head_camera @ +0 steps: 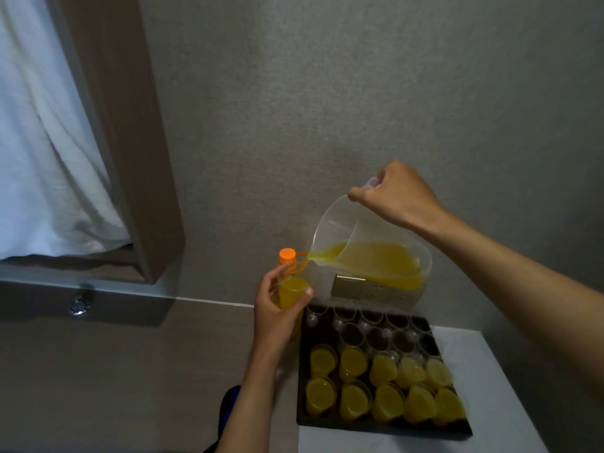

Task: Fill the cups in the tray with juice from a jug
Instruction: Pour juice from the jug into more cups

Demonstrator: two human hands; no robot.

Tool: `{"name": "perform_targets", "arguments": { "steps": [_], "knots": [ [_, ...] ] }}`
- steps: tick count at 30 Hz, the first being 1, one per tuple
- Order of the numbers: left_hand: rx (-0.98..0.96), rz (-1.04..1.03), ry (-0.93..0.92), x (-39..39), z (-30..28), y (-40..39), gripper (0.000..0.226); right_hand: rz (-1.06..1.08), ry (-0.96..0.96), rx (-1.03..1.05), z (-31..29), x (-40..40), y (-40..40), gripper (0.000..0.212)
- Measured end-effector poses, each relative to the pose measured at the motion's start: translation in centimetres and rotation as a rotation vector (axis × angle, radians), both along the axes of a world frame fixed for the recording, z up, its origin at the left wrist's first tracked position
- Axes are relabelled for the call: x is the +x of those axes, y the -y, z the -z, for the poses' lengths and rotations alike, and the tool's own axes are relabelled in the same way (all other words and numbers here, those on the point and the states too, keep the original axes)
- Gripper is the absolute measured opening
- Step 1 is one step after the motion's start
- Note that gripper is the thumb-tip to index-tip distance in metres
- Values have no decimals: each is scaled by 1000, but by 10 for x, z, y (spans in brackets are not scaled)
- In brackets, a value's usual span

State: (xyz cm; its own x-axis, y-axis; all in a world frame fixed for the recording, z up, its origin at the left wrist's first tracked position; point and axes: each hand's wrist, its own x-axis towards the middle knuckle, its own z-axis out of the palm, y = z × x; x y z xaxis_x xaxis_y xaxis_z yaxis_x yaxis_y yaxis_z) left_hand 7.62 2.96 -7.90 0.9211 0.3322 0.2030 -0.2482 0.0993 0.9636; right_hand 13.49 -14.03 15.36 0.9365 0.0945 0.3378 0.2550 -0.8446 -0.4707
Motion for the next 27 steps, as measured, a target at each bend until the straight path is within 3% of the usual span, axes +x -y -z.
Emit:
{"name": "perform_targets", "arguments": {
  "steps": [16, 22, 27],
  "knots": [
    [-8, 1, 7, -3, 1, 10, 53, 27, -6, -26, -3, -4, 5, 37],
    [-21, 1, 15, -4, -1, 12, 50, 50, -13, -33, -5, -7, 6, 46],
    [-15, 3, 3, -4, -2, 13, 52, 26, -14, -26, -4, -7, 6, 39]
  ]
}}
